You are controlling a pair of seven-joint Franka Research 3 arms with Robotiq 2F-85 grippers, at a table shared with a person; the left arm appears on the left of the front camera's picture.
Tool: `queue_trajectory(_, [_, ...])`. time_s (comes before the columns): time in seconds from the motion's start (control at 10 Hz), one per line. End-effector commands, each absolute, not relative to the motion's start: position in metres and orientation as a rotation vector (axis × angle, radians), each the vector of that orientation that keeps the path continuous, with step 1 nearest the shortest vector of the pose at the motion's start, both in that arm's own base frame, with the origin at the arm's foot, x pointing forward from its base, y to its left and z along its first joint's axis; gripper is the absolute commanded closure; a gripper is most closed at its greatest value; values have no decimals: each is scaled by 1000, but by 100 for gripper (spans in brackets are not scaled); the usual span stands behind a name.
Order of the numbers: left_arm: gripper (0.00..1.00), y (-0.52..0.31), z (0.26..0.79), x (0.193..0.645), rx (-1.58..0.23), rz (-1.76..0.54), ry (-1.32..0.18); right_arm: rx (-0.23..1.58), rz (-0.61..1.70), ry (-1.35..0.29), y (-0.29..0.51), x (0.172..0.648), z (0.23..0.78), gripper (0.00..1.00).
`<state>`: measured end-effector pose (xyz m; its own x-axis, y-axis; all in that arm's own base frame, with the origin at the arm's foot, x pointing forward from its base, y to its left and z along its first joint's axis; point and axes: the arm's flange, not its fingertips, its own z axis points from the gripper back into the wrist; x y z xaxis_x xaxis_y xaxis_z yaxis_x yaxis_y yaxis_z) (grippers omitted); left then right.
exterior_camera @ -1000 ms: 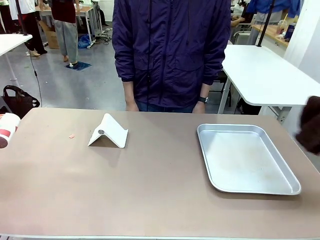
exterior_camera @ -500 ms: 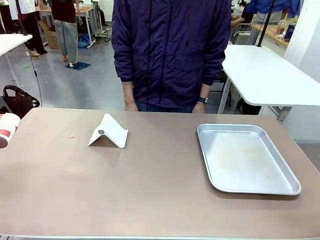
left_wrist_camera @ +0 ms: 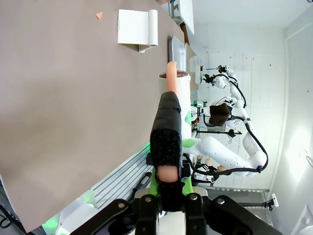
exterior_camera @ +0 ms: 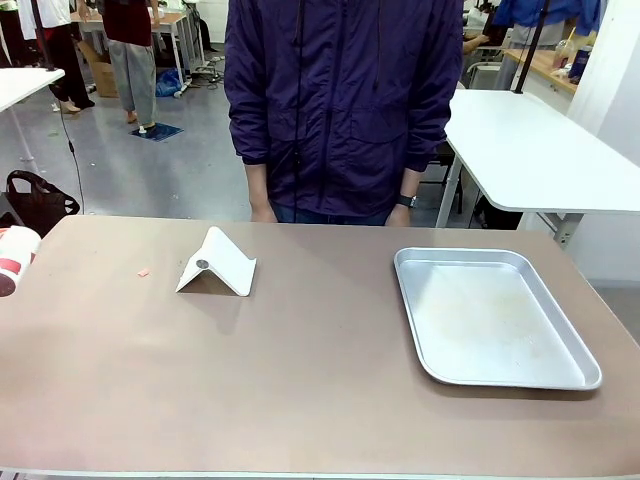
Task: Clean the surface of the table.
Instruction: Clean the area not pointed to by the person, then return the Lint Roller and towel to their original positions.
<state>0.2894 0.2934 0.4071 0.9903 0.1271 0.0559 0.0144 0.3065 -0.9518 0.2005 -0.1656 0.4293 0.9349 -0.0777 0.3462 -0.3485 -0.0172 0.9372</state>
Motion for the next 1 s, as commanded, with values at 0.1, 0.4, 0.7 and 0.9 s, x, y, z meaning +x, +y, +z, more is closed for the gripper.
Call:
queue_trajectory(0.1, [80,290,411,289,-1265,91,-136,1599,210,-357,-165,203,433,89])
queue_trajectory(0.4, [80,290,411,289,-1265,91,-136,1599,210,-357,-165,203,433,89])
queue_trajectory(0.7, [80,290,411,289,-1265,91,-136,1599,210,-357,-165,203,433,89])
queue_trajectory(0.9, [80,290,411,289,-1265,91,-136,1584,221,-340,-166,201,429,89])
